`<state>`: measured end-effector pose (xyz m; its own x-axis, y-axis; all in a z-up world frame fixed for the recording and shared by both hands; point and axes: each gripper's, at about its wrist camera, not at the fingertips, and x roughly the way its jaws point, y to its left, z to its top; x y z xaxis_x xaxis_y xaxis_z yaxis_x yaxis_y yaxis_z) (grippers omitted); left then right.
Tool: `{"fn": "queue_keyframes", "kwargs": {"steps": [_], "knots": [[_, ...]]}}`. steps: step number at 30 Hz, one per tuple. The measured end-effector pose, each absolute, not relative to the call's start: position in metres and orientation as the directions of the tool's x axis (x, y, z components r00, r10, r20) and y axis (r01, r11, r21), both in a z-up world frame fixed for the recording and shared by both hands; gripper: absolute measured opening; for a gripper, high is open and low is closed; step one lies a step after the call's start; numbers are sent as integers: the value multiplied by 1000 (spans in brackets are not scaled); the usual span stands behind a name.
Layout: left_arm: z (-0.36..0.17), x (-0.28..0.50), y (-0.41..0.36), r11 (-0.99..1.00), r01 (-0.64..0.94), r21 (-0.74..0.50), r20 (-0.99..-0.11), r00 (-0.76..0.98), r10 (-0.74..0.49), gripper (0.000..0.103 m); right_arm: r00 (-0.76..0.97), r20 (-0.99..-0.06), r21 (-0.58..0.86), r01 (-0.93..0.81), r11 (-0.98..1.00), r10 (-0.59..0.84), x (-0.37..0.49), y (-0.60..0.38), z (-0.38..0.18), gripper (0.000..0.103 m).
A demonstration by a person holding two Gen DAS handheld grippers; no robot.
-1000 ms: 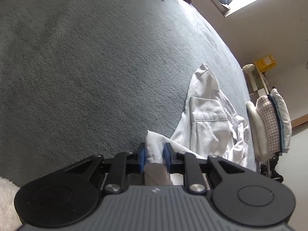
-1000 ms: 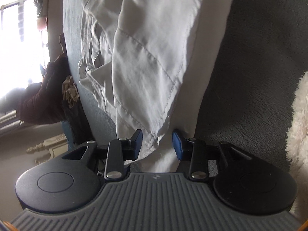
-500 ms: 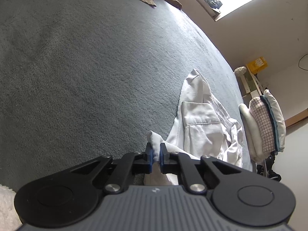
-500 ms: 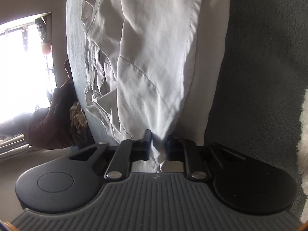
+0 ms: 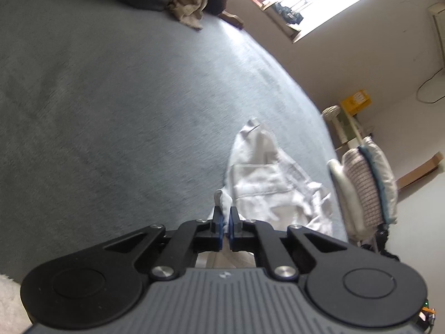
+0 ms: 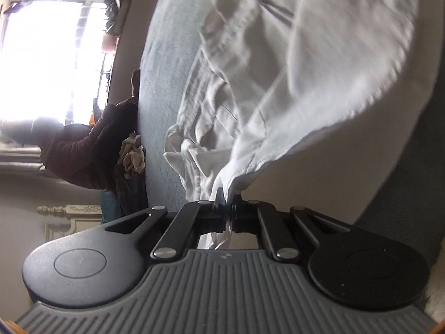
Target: Fold clothes
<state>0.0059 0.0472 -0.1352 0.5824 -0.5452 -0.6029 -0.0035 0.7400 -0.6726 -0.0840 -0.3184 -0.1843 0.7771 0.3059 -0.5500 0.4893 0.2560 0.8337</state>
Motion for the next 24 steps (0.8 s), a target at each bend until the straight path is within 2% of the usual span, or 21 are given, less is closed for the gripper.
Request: {"fn": "queue_keyframes", "kwargs": {"steps": [9,24], "knots": [[-118,44,24,724,51,-687,-561,595,-575,4,818,-513,837,409,363,260,-49,-342,-155,2],[-122,127,-7,749,44,-661,-588,589,-554,4,816,-512,831,393,393,267,36,-364,-160,2]]}}
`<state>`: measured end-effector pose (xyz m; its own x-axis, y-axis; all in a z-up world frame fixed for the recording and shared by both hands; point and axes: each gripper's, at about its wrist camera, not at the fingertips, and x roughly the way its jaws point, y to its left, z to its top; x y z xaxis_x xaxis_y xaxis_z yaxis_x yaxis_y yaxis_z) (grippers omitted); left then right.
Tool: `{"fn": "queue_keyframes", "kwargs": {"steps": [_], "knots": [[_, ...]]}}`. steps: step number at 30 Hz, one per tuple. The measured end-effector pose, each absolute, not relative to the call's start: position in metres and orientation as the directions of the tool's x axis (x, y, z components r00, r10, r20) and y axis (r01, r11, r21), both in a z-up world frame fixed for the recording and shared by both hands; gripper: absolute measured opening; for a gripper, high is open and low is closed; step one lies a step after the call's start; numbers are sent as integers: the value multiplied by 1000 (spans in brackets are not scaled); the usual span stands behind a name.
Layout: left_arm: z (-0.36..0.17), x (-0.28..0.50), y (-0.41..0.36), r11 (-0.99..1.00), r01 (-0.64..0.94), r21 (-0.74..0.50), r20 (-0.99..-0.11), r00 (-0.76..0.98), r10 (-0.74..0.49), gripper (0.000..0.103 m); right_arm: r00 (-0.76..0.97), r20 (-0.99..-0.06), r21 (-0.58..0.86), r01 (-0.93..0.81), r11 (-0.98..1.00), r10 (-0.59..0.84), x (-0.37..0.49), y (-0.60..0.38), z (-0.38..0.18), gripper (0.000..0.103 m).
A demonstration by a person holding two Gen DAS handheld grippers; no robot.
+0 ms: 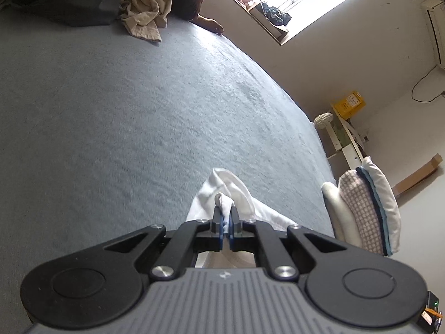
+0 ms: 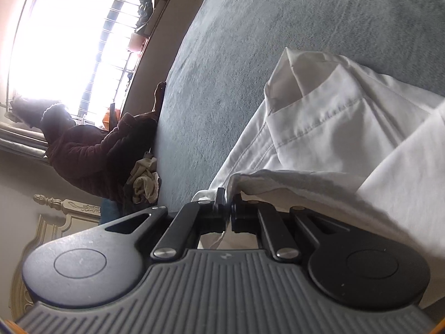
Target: Fold clothes
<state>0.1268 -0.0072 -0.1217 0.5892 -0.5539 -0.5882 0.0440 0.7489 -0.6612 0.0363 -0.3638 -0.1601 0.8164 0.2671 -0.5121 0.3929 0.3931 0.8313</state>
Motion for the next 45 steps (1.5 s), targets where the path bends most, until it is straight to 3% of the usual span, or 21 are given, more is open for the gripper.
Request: {"fn": "queue_keyframes", "kwargs": {"steps": [9,14,17,20,25,28,35,40,45], "knots": [[-145,169,-13,756,32,-654,-633,524,-570,5,780,-550,821,439,366,299,75,-374,-185,2],[-158,180,-3,699,-5,-715,-588,545,-598,33,782,-522,851,451,269,340,84,-386,-206,5],[-156,182,5,672,-11,-740,-551,583,-597,40,794,-493,870,446,212,355,88,-390,-213,9],[-156,186,10,639,-16,-769,-519,600,-609,43,807,-459,888,430,163,371,94,-393,-217,23],[-151,188,11,663,11,-749,-542,565,-622,43,830,-398,914,396,89,390,101,-395,-219,45],[-140,178,12,673,97,-733,-538,524,-661,43,851,-358,929,367,54,385,98,-397,-219,47],[-117,134,-26,575,463,-675,-483,312,-818,49,836,-356,926,376,36,418,105,-398,-225,48],[-138,141,-74,678,527,-513,-663,258,-703,48,842,-335,933,360,21,422,118,-402,-226,48],[-139,164,-80,737,490,-467,-650,375,-661,48,848,-316,938,347,5,425,125,-407,-227,48]]}}
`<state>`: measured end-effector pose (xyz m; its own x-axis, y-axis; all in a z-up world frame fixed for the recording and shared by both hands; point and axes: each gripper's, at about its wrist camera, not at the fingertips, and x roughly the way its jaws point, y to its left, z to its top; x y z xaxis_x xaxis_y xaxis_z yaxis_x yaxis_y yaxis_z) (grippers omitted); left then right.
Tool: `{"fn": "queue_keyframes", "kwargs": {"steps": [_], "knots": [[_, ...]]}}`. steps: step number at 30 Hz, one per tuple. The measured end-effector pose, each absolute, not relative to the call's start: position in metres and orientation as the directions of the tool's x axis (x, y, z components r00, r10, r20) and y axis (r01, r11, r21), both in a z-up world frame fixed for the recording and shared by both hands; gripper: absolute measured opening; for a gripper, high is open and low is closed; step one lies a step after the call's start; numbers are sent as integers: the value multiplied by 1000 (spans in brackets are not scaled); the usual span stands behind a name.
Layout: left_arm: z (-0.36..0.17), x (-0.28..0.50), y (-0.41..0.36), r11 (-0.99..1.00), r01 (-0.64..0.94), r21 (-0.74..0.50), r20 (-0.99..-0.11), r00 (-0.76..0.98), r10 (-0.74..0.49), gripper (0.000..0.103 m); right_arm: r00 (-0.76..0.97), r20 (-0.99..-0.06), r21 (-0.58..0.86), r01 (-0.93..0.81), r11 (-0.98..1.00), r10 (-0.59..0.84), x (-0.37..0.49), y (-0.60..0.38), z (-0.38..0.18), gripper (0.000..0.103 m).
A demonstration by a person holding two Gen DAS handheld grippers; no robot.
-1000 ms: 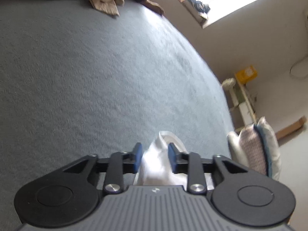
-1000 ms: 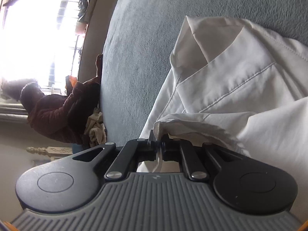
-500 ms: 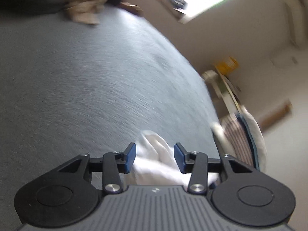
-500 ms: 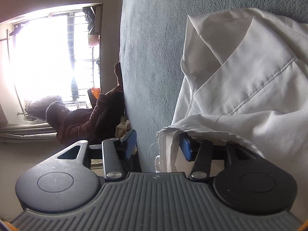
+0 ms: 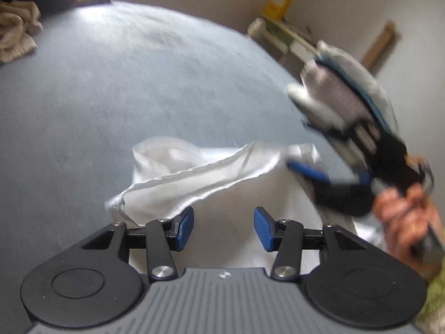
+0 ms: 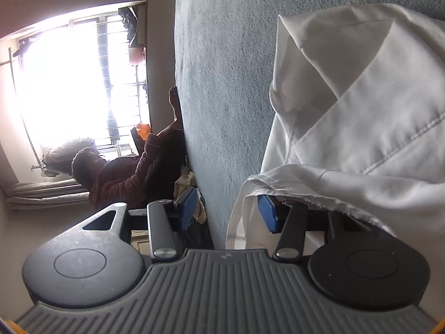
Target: Fold clothes
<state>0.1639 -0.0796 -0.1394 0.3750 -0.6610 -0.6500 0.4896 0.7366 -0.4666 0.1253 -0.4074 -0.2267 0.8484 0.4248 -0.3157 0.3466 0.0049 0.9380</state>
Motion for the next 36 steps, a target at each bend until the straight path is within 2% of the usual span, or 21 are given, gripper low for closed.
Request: {"fn": "queue_keyframes", "kwargs": {"steps": [7,14,17,21,24,26,29,33,36], "knots": [[-136,189,-60,796,305,-523,-625,497,-602,49,844,-286,952,305,33,454,126,-413,-220,49],[-117,168,-58,801,287,-526,-627,506,-592,51,858,-99,990,137,-40,504,78,-448,-168,50],[-112,159,-68,801,278,-530,-639,490,-593,52,873,-122,992,107,60,473,38,-492,-128,50],[-109,142,-91,802,300,-517,-658,460,-596,55,874,-190,982,173,79,448,-15,-539,-110,50],[-112,130,-118,808,329,-489,-683,432,-589,55,822,-300,954,273,126,484,-39,-533,-127,50],[-113,124,-135,802,346,-487,-687,415,-597,55,778,-339,938,326,120,530,-47,-514,-150,50],[-115,119,-157,801,366,-473,-697,401,-595,55,750,-338,905,424,-22,569,-60,-492,-197,50],[-119,117,-178,814,389,-432,-723,391,-570,55,723,-407,849,525,-61,558,-61,-481,-234,50],[-121,117,-187,819,407,-405,-736,387,-556,55,725,-395,841,533,-97,564,-53,-481,-246,50]]}}
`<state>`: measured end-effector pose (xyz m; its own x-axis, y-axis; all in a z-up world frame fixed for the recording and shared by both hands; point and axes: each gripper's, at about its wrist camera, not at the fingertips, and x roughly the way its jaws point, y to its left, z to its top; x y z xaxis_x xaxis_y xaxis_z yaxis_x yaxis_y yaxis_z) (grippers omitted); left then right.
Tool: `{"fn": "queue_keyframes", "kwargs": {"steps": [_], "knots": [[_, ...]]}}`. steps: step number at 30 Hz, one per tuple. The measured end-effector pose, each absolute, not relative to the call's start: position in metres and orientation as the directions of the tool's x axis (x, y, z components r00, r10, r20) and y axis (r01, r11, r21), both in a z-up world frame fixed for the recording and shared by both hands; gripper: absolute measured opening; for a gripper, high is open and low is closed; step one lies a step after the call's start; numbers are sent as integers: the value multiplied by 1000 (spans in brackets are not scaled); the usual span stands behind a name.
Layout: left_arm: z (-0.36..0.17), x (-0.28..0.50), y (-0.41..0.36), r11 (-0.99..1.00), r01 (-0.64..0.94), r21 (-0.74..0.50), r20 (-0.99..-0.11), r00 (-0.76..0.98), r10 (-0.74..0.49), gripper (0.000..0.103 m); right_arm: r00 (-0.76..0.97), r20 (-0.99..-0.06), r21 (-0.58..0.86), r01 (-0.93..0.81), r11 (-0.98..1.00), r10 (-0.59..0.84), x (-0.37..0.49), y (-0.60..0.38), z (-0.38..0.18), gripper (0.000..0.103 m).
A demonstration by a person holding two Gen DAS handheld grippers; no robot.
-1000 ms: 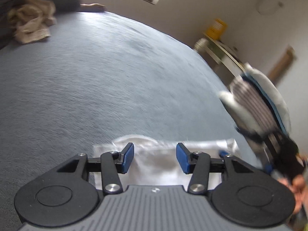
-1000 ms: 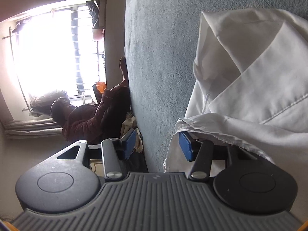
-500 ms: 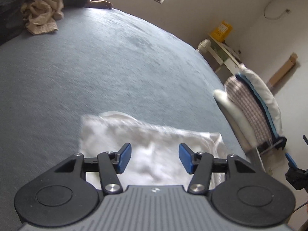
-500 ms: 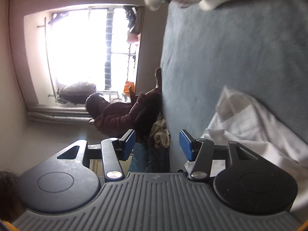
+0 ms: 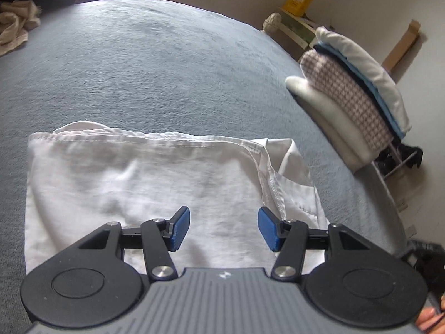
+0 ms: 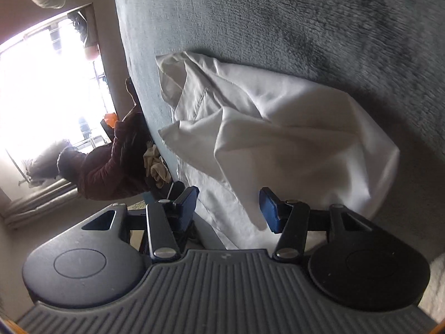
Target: Fold clothes
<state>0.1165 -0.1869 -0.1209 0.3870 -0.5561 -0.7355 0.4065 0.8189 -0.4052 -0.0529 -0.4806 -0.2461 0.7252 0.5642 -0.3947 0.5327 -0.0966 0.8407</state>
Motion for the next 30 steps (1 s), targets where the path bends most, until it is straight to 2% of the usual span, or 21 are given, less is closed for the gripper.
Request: {"fn": "queue_keyframes", "kwargs": {"steps": [4,11,14,17,19,20,22,25,27,30], "knots": [[-123,121,-195,823,428,-373,-749,384,-540,55,840,-235,904,374,-208,488,-44,-500,-239,50],[-129,129,-202,816,438,-377,-749,374,-547,55,785,-311,867,466,-179,536,-30,-498,-257,50],[-129,131,-205,812,441,-382,-745,374,-553,55,795,-304,860,466,-208,524,-26,-495,-261,50],[-130,133,-207,809,444,-385,-741,374,-558,55,777,-333,898,435,-73,534,-18,-494,-234,50],[-132,134,-206,808,445,-388,-742,370,-560,55,732,-374,921,364,138,570,-12,-493,-199,50],[-134,135,-205,807,444,-389,-742,368,-560,55,702,-425,905,310,293,572,-8,-489,-176,50],[-137,136,-205,806,440,-396,-742,363,-563,55,649,-530,800,169,575,546,-2,-480,-132,50],[-141,137,-204,807,435,-400,-741,365,-564,55,612,-666,457,-119,882,427,4,-442,-90,51],[-140,137,-204,809,428,-403,-740,368,-563,55,600,-727,208,-271,940,334,7,-416,-90,52],[-138,137,-203,812,422,-403,-737,377,-561,55,581,-782,-88,-462,882,226,17,-376,-116,55]]}}
